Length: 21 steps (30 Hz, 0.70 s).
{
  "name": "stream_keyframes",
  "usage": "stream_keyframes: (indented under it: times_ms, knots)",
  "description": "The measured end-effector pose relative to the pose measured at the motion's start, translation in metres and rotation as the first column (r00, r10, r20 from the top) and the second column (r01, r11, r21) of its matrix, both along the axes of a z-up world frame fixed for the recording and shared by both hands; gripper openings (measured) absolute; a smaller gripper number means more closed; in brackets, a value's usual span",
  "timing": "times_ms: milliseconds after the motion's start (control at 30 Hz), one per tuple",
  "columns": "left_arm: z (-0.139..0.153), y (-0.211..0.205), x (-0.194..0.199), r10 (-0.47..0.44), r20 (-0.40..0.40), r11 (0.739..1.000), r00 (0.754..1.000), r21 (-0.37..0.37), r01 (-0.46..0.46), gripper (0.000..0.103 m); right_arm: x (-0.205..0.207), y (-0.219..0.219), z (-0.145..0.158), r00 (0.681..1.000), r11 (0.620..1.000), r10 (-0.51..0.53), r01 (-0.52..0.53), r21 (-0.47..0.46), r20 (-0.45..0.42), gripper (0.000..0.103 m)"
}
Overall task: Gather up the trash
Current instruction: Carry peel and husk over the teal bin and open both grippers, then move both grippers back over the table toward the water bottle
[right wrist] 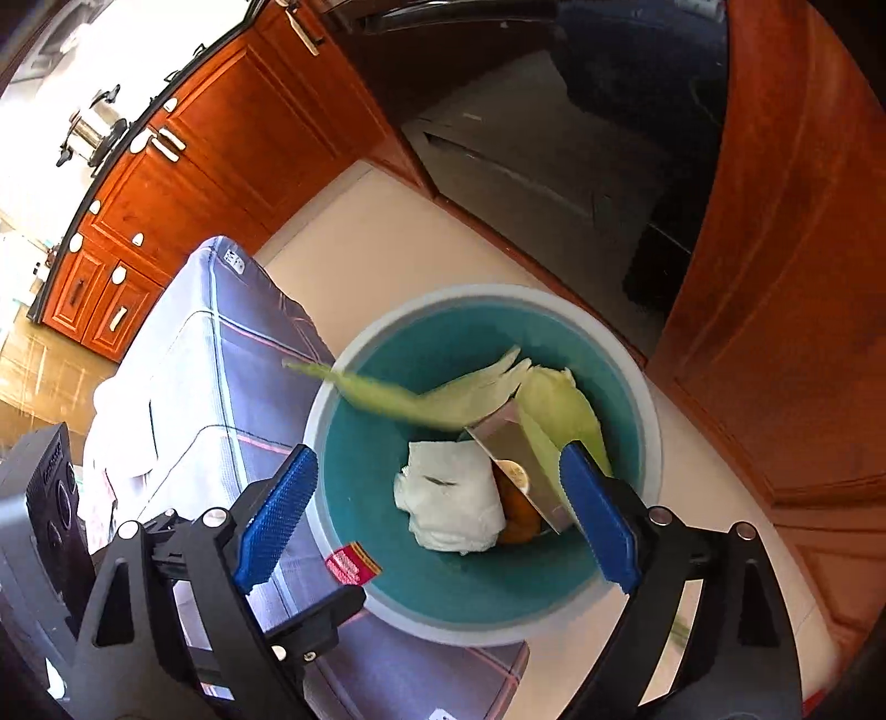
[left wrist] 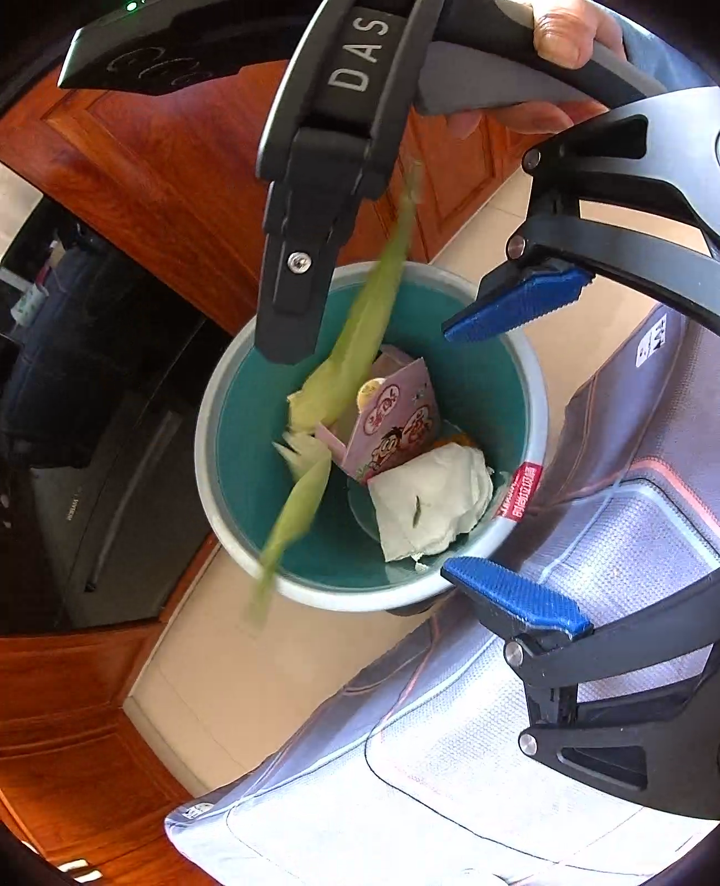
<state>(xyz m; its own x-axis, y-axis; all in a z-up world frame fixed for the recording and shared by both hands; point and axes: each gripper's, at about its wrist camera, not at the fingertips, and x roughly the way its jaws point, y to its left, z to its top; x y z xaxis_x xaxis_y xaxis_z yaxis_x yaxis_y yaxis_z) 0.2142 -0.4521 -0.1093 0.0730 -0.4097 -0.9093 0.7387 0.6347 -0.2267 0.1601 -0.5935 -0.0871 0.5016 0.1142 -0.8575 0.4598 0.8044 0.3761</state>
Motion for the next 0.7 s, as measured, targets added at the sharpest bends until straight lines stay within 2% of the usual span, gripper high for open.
stream_keyframes:
  times_ms: [300,433,700]
  knots:
    - [0.012,0.003,-0.010,0.010,0.025,1.000,1.000,-0.015,-0.010,0.088,-0.008,0.008,0.008,1.000,1.000,0.012,-0.012,0.005,-0.006,0.086]
    - [0.020,0.004,-0.014,0.005,0.042,1.000,0.999,-0.016,-0.005,0.094,-0.013,0.013,0.015,1.000,1.000,0.013,-0.013,0.000,-0.006,0.086]
    - [0.044,0.032,-0.025,0.032,0.066,0.998,0.997,-0.050,-0.029,0.097,-0.033,0.035,0.035,1.000,1.000,0.010,-0.010,0.004,0.007,0.089]
